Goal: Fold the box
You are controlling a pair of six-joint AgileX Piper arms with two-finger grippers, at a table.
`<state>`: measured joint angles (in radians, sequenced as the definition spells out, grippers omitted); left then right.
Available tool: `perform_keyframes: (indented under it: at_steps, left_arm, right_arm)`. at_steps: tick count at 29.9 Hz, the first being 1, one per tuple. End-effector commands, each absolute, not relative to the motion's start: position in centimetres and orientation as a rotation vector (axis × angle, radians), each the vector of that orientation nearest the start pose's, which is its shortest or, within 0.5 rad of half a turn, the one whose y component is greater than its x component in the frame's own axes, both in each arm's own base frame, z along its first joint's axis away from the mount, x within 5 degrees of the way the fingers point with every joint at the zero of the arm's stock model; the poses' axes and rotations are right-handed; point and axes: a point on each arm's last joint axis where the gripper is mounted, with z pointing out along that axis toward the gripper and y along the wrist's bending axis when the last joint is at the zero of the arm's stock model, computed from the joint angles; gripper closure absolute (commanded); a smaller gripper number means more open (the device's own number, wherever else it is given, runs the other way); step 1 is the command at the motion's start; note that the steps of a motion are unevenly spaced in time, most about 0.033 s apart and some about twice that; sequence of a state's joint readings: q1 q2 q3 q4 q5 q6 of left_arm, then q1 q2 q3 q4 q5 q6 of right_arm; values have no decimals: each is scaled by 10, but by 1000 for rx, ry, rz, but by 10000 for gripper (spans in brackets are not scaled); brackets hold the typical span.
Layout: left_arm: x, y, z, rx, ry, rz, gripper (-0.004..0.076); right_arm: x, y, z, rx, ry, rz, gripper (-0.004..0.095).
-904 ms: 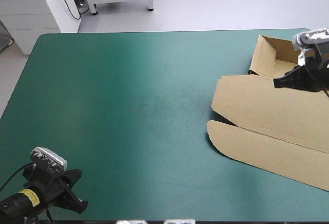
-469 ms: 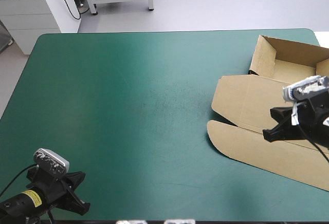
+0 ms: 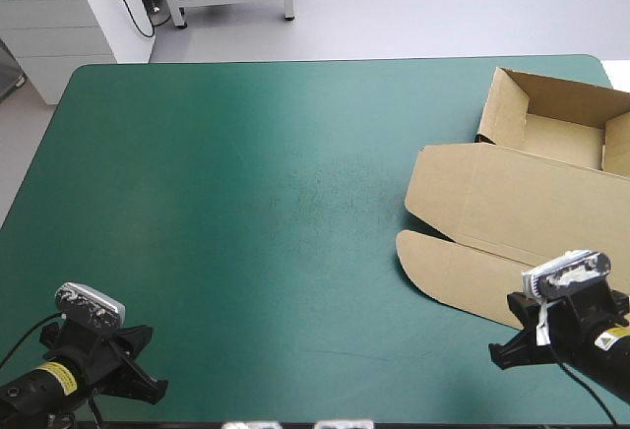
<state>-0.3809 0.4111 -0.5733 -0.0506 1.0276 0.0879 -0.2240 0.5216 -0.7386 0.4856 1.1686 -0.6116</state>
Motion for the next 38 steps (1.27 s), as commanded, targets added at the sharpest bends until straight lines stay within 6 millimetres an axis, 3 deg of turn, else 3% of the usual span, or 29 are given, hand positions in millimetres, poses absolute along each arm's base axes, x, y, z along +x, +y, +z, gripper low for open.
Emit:
perform_keyframes:
  at_steps: [1, 8, 15, 24, 30, 38]
  left_arm:
    - [56, -28, 301, 507, 2240, -250, 731]
    - [56, -29, 293, 511, 2263, -253, 731]
    - [55, -32, 277, 513, 2326, -302, 731]
    - [55, -32, 276, 514, 2329, -302, 731]
    - [55, -32, 276, 514, 2329, -302, 731]
    - [55, -32, 276, 511, 2329, -303, 731]
  right_arm:
    - [63, 27, 327, -394, 2206, 207, 923]
    - [45, 29, 304, -390, 2156, 152, 923]
    - [43, 28, 302, -392, 2156, 133, 923]
    - [44, 28, 302, -382, 2157, 138, 923]
    - [48, 27, 287, -368, 2182, 167, 923]
    - [43, 32, 287, -524, 2163, 232, 923]
